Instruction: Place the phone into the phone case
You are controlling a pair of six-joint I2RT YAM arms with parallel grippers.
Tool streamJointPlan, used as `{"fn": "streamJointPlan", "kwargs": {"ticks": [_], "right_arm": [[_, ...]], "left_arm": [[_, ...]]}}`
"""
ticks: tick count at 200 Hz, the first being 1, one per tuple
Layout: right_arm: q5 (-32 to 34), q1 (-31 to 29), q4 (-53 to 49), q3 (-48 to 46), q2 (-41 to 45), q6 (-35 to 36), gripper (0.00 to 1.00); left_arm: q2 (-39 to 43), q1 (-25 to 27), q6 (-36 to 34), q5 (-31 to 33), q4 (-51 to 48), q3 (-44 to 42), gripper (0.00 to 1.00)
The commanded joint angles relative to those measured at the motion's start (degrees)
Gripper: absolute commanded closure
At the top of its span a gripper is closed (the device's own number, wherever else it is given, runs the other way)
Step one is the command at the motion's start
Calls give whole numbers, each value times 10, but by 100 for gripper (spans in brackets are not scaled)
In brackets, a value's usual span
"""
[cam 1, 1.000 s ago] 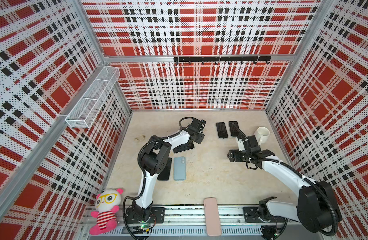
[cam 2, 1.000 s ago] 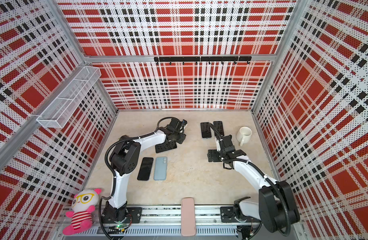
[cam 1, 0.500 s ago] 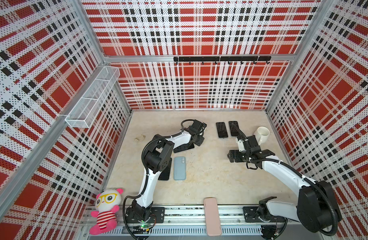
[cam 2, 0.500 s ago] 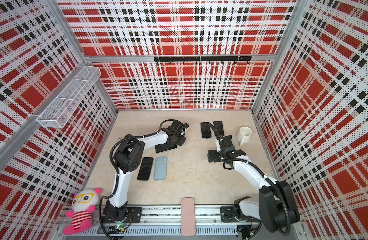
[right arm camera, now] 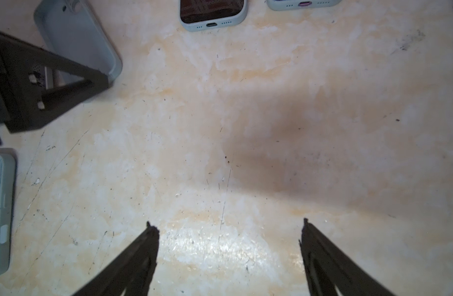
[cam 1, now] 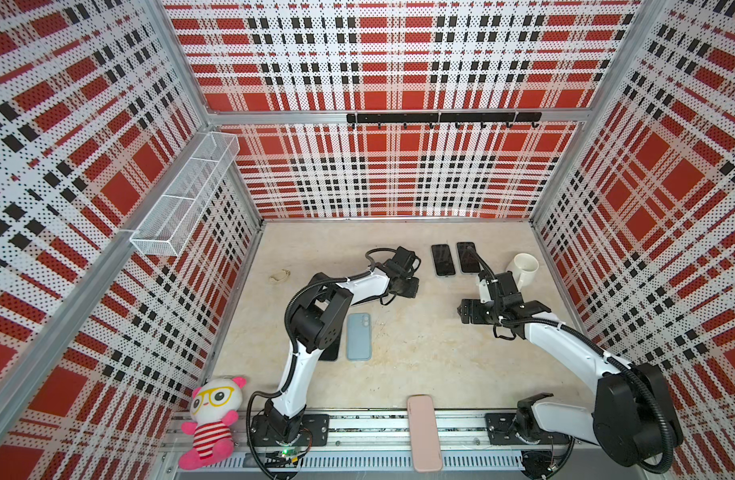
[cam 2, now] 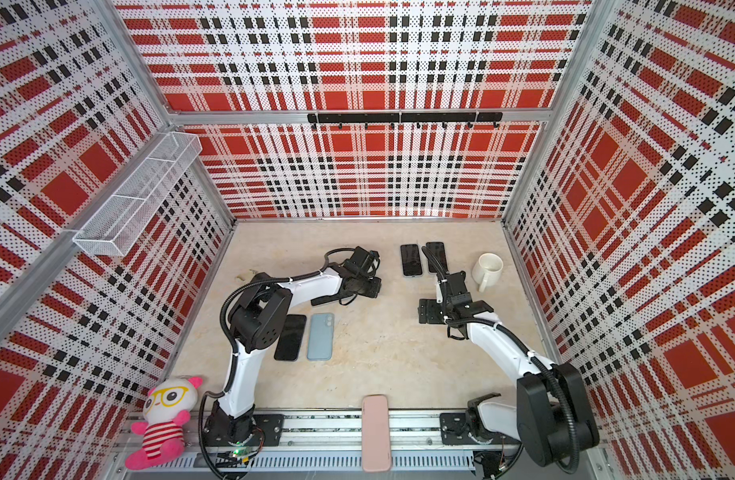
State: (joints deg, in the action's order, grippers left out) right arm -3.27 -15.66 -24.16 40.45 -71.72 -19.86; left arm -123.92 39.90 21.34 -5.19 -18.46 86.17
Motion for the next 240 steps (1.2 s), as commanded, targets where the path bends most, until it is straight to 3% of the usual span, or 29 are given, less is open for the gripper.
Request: {"fn": "streamJointPlan", "kwargs": {"ticks": [1, 26, 52, 74, 102, 163, 202, 240], "right_arm": [[14, 4, 12, -12, 1, -22, 11], [10, 4, 22, -17, -14, -41, 12], [-18, 4, 43, -19, -22, -77, 18], [-20, -11, 63, -23, -23, -113, 30], [8, -57, 72, -19, -46, -158, 35], [59, -162, 66, 36, -148, -196, 33], [80, -187, 56, 76, -199, -204, 34], [104, -188, 37, 101, -245, -197, 39]], "left_arm": [[42, 57, 139, 8, 52, -54, 78], [74, 92, 222, 12, 139, -106, 66], [95, 104, 261, -13, 218, -143, 45], [122, 100, 239, -7, 213, -148, 33], [183, 83, 180, 62, 131, -145, 0], [296, 24, 80, 258, -36, -152, 2], [351, -17, 110, 272, -38, -214, 0], [402, -48, 142, 266, -33, -285, 7]]}}
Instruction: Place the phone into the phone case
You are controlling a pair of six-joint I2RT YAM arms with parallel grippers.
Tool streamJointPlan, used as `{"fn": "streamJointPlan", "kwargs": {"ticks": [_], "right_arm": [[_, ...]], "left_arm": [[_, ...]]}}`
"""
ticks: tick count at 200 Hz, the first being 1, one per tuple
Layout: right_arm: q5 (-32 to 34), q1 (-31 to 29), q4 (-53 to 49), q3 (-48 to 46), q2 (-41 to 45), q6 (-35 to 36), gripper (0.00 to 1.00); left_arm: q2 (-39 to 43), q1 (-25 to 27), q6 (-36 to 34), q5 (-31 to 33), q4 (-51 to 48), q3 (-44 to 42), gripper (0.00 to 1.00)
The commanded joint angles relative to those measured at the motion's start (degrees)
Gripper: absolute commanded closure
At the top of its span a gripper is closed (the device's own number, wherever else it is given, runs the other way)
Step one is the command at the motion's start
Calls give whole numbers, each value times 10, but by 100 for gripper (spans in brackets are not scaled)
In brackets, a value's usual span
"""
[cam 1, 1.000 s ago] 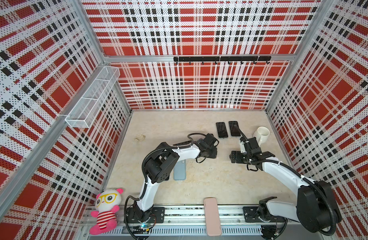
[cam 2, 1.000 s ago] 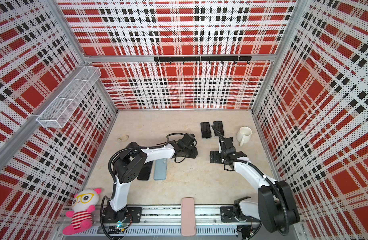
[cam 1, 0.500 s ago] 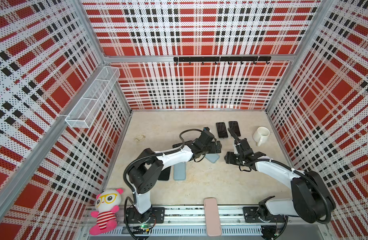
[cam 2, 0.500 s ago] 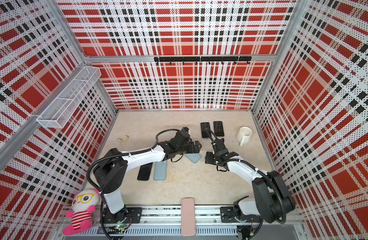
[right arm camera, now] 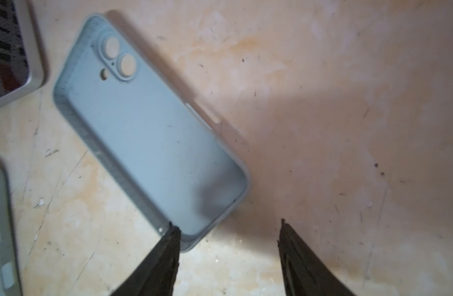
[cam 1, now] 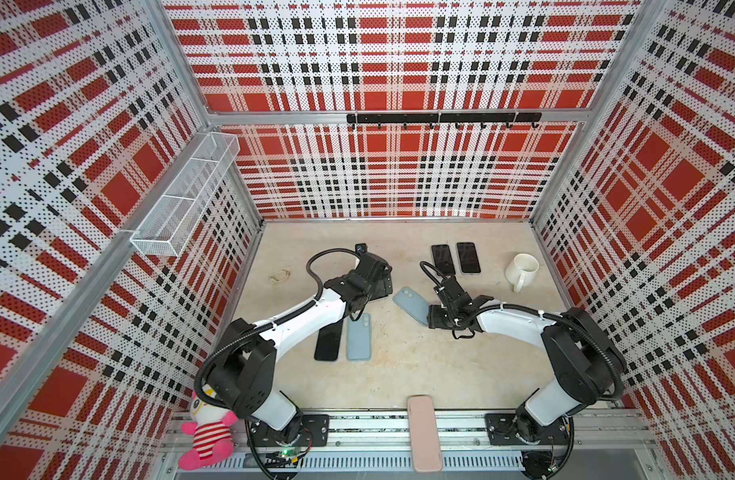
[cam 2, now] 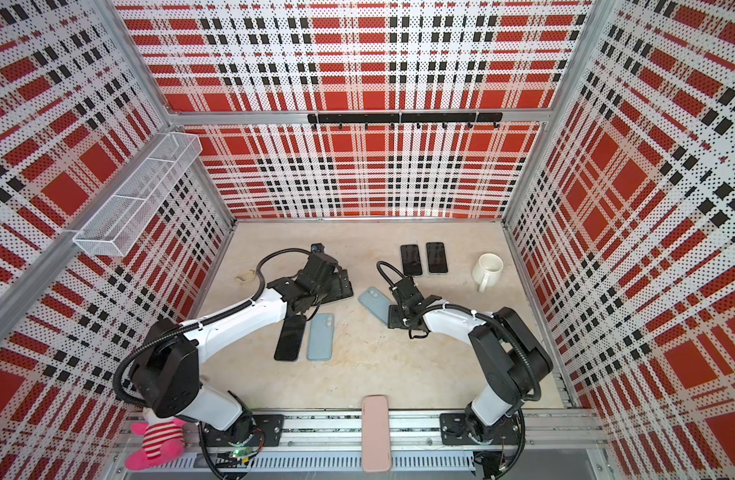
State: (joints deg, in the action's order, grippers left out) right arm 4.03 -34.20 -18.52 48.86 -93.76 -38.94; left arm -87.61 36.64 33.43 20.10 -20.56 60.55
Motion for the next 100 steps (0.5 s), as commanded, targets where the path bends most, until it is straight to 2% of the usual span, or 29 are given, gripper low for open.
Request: {"fn": "streamJointPlan", "kwargs": {"ticks": [1, 25, 57, 85, 100], "right_arm": [[32, -3, -19, 17, -26, -6, 39], [41, -7, -32, 33, -41, 1, 47], [56, -7, -63, 58, -54, 22, 64], [75, -6, -82, 71, -61, 41, 69], [75, -4, -88, 76, -67, 58, 76]], "left_arm": [[41, -16, 22, 12, -12, -31, 8], [77, -42, 32, -1, -12, -68, 10], [106, -73, 33, -21, -12, -93, 11], [111, -78, 34, -22, -13, -97, 12], [110, -79, 35, -15, -17, -95, 12]]}}
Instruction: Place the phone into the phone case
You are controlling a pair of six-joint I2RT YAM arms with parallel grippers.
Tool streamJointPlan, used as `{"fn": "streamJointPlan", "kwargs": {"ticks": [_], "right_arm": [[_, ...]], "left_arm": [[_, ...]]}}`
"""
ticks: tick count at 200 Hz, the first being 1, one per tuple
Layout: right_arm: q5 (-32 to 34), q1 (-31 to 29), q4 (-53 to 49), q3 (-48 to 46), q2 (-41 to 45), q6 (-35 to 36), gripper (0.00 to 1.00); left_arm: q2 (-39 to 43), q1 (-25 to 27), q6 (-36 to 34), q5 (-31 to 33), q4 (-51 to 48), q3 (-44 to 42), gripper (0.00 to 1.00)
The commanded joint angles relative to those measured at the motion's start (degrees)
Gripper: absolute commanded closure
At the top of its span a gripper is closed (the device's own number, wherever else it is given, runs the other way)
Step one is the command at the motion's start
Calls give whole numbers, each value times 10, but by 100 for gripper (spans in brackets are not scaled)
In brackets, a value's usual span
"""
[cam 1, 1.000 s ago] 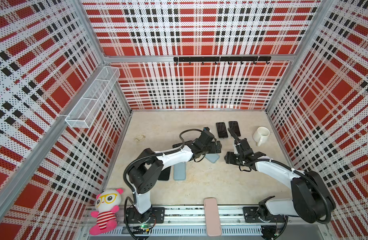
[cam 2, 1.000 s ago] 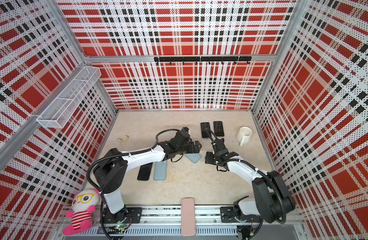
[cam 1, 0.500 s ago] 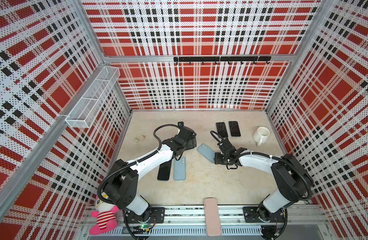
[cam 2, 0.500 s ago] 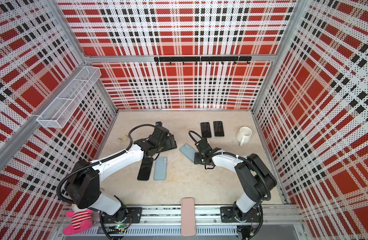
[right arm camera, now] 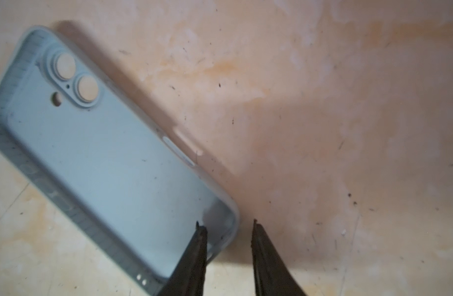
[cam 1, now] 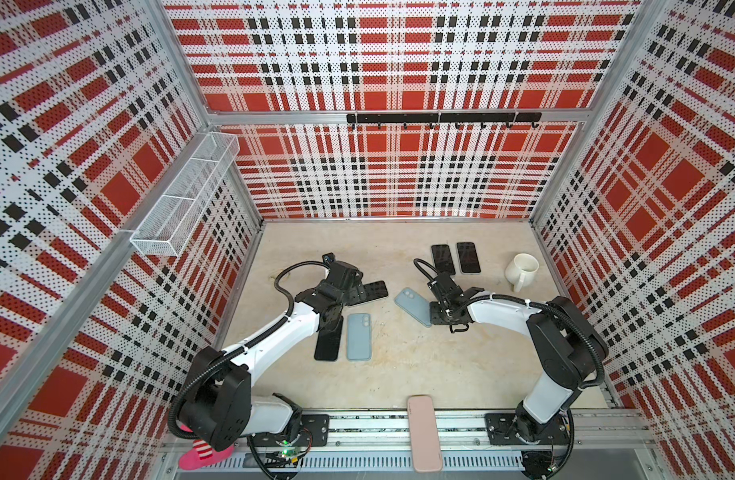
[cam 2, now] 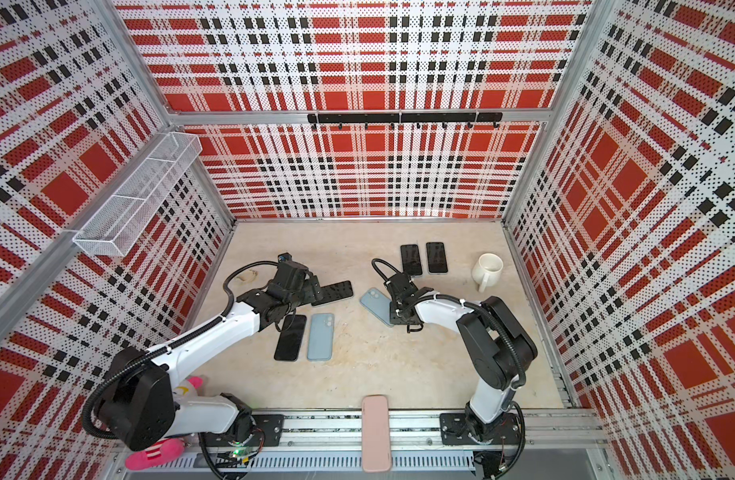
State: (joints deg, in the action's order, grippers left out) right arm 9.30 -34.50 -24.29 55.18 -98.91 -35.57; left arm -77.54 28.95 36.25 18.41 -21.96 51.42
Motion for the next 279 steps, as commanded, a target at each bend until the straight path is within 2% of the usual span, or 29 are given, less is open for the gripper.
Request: {"fn": "streamJointPlan", "kwargs": {"ticks": [1, 22, 93, 161, 169, 196, 213, 236, 251, 279], "right_arm": [[23, -1, -31, 14, -16, 25, 77], [39, 3, -36, 27, -26, 63, 84], [28, 30, -18, 99, -87, 138, 85], [-27, 30, -8, 136, -103, 238, 77], [-36, 30, -11, 140, -101, 247, 74], [-60, 32, -35, 156, -89, 257, 40], [-73, 38, -56, 160, -71, 245, 21], [-95, 50, -50, 126, -24, 224, 1], [-109, 58, -49, 104, 0, 217, 0], [-95, 60, -54, 72, 35, 209, 0]], "left_arm": [[9, -2, 7, 2, -4, -4, 12], [7, -2, 11, -4, -3, -3, 12], [-2, -3, 38, 7, -8, -13, 13], [-40, -19, 10, -41, -10, 3, 13], [-42, -22, 10, -45, -16, 3, 13], [-47, -28, -9, -40, -88, 21, 13], [-51, -33, -18, -61, -144, 26, 12], [-39, -33, -25, -87, -205, 10, 8], [-15, -36, -34, -93, -223, -11, 5], [16, -68, -91, -124, -219, -47, 1]]}}
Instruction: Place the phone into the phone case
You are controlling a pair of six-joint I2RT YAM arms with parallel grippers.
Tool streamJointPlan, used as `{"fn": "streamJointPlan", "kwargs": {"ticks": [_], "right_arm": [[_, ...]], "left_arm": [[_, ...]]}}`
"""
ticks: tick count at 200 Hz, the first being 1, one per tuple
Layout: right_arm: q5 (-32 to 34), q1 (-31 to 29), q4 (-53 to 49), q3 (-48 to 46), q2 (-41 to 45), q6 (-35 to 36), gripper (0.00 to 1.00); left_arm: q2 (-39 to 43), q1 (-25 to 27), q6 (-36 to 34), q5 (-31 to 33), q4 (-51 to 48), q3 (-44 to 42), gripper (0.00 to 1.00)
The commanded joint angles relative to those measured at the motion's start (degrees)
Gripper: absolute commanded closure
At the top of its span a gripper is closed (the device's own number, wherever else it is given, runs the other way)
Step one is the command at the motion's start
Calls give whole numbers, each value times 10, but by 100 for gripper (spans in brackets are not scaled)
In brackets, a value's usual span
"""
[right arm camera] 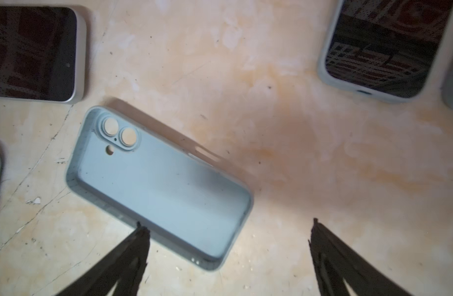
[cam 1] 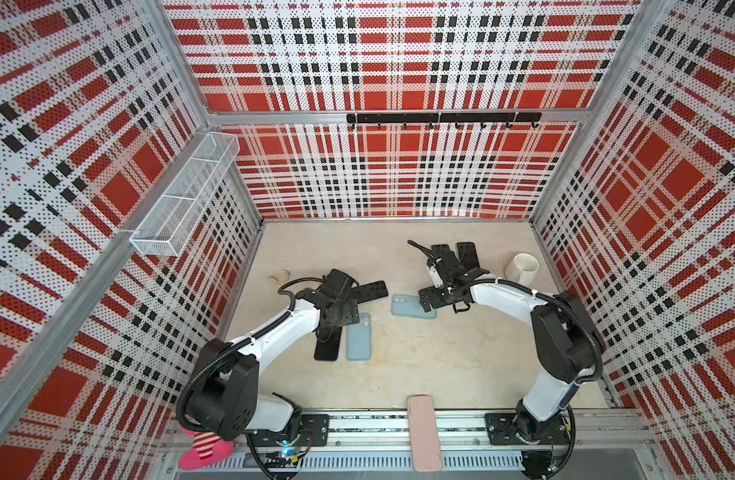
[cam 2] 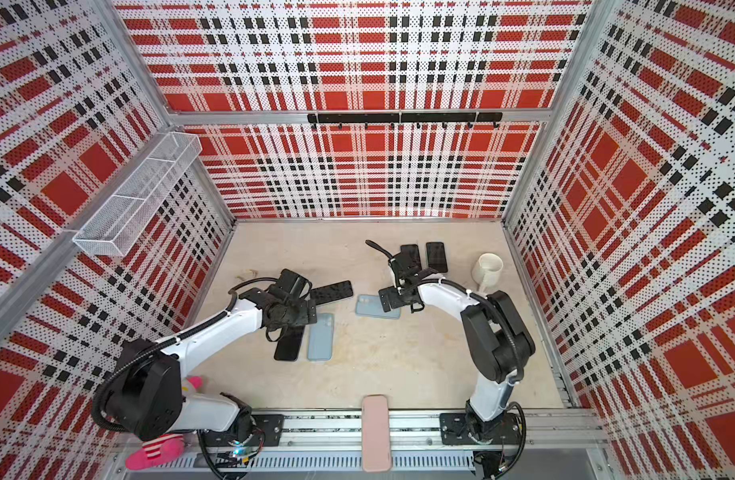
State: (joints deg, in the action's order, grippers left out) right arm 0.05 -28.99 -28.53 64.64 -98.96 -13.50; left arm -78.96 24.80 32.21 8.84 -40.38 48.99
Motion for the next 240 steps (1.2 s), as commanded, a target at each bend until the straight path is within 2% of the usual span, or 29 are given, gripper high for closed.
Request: {"fn": "streamJointPlan", "kwargs": {"ticks": [1, 15, 46, 109, 166, 203, 240], "right_arm": [[-2, 6, -11, -24, 37, -12, 0], [-1, 8, -5, -42, 53, -20, 0], [-6, 18, 10, -66, 70, -30, 0], [-8, 28, 29, -83, 77, -27, 0], [-3, 39, 40, -104, 88, -18, 0], [2, 46, 42, -113, 99, -12, 0], [6, 52, 45, -125, 115, -7, 0]], "left_arm": [[31, -27, -51, -29, -34, -23, 1], [27, -48, -75, -63, -31, -28, 2], [-15, -58, -107, -80, -44, -20, 2], [-93, -60, -161, -77, -66, 4, 2], [-137, -62, -174, -73, -70, 31, 0], [-157, -65, -175, -76, -70, 29, 8], [-156, -67, -174, -75, -70, 29, 29]]}}
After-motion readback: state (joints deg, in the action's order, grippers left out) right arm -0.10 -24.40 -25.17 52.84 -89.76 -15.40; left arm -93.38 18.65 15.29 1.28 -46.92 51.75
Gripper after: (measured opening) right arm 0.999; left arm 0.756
